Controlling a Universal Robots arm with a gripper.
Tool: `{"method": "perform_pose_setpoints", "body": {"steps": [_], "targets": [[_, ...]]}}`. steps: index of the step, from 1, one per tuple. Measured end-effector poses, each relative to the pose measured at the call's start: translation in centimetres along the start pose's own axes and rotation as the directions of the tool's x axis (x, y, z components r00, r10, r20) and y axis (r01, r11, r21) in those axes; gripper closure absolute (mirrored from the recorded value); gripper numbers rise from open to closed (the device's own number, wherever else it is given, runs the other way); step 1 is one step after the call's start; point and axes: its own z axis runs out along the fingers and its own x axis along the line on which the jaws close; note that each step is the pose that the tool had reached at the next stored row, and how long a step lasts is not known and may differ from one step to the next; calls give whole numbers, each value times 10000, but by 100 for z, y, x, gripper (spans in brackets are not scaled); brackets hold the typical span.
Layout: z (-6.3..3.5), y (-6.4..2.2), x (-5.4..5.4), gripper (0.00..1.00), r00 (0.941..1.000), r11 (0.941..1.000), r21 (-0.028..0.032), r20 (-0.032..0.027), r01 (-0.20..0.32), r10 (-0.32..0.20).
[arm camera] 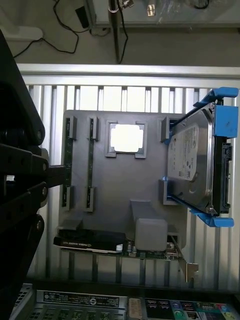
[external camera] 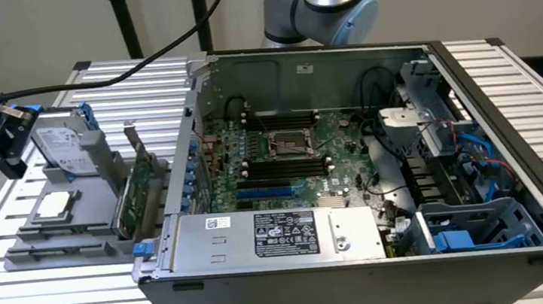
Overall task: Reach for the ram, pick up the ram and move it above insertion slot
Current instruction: 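Pick up the ram and move it above insertion slot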
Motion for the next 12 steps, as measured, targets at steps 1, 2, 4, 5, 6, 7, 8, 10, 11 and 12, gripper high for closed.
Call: {"method": "perform_pose_setpoints", "body": {"steps": [1,2,4,5,6,7,8,10,11,12], "targets": [[0,0,0,89,10000,10000,0,0,0,0],[0,0,0,89,10000,10000,0,0,0,0],[0,0,0,89,10000,10000,0,0,0,0],[0,0,0,89,10000,10000,0,0,0,0],[0,0,0,89,10000,10000,0,0,0,0],[0,0,0,89,10000,10000,-1,0,0,0],[0,0,0,89,10000,10000,0,0,0,0],[0,0,0,89,10000,10000,0,0,0,0],[0,0,0,89,10000,10000,0,0,0,0],[0,0,0,89,10000,10000,0,0,0,0]]}}
